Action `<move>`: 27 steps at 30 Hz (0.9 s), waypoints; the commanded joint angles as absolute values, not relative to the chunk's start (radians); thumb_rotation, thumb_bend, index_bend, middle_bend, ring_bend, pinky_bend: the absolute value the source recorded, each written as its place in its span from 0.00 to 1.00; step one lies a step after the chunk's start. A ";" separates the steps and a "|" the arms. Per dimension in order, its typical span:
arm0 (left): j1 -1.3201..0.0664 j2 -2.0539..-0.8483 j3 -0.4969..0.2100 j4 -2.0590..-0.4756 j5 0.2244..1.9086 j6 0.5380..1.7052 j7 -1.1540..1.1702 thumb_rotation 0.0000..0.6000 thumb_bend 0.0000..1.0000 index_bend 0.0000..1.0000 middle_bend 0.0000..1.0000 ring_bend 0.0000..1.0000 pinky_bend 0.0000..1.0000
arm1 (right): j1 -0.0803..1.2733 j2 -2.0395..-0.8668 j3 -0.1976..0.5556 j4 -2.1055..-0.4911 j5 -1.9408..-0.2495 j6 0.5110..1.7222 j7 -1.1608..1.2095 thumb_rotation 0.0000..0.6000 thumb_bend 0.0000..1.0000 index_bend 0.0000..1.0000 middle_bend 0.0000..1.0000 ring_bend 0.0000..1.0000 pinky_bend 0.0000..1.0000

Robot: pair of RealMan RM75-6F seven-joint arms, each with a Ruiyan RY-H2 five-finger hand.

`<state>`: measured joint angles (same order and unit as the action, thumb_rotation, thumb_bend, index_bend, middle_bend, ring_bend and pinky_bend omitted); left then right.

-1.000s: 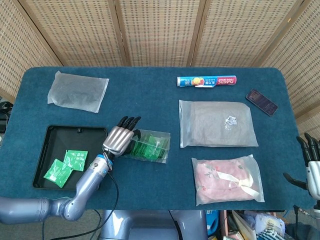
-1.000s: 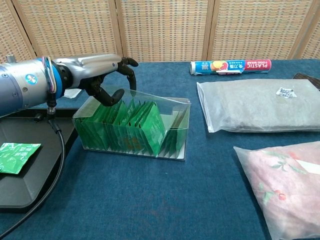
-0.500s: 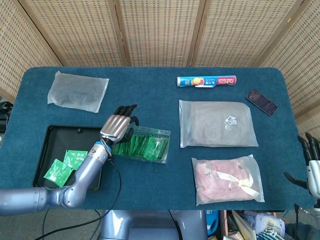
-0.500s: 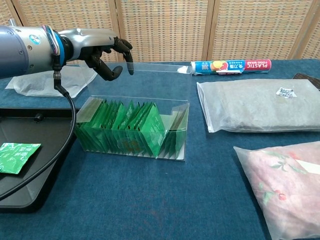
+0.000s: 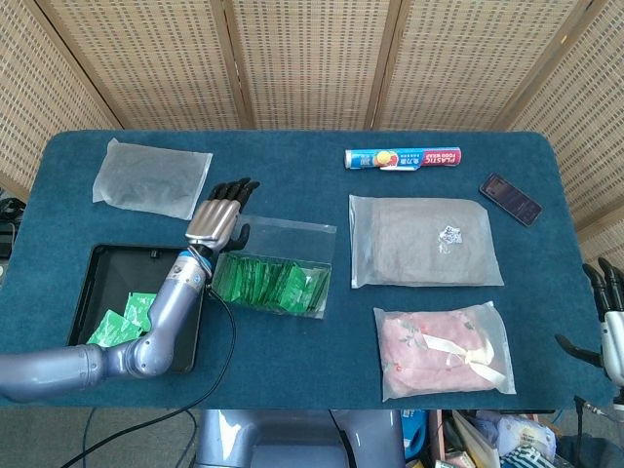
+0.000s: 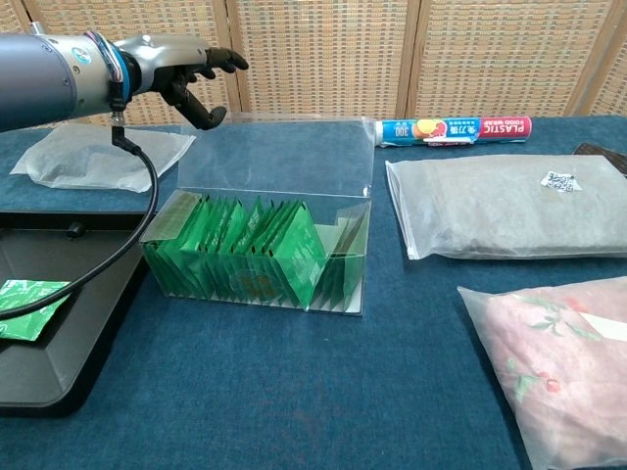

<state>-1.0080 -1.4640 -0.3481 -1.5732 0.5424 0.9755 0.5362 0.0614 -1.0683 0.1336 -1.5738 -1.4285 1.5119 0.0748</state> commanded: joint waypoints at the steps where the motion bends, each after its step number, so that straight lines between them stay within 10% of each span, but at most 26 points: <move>1: -1.006 -1.481 -0.341 -1.510 0.561 0.965 0.503 1.00 0.52 0.00 0.00 0.00 0.00 | 0.062 -1.067 0.135 -1.573 -1.426 1.509 0.077 1.00 0.00 0.00 0.00 0.00 0.00; 16: -0.955 -1.417 -0.290 -1.505 0.739 0.902 0.386 1.00 0.50 0.01 0.00 0.00 0.00 | 0.065 -1.073 0.133 -1.574 -1.424 1.505 0.059 1.00 0.00 0.00 0.00 0.00 0.00; 27: -0.906 -1.294 -0.157 -1.644 1.131 0.903 0.372 1.00 0.50 0.36 0.00 0.00 0.00 | 0.066 -1.072 0.134 -1.578 -1.424 1.505 0.057 1.00 0.00 0.00 0.00 0.00 0.00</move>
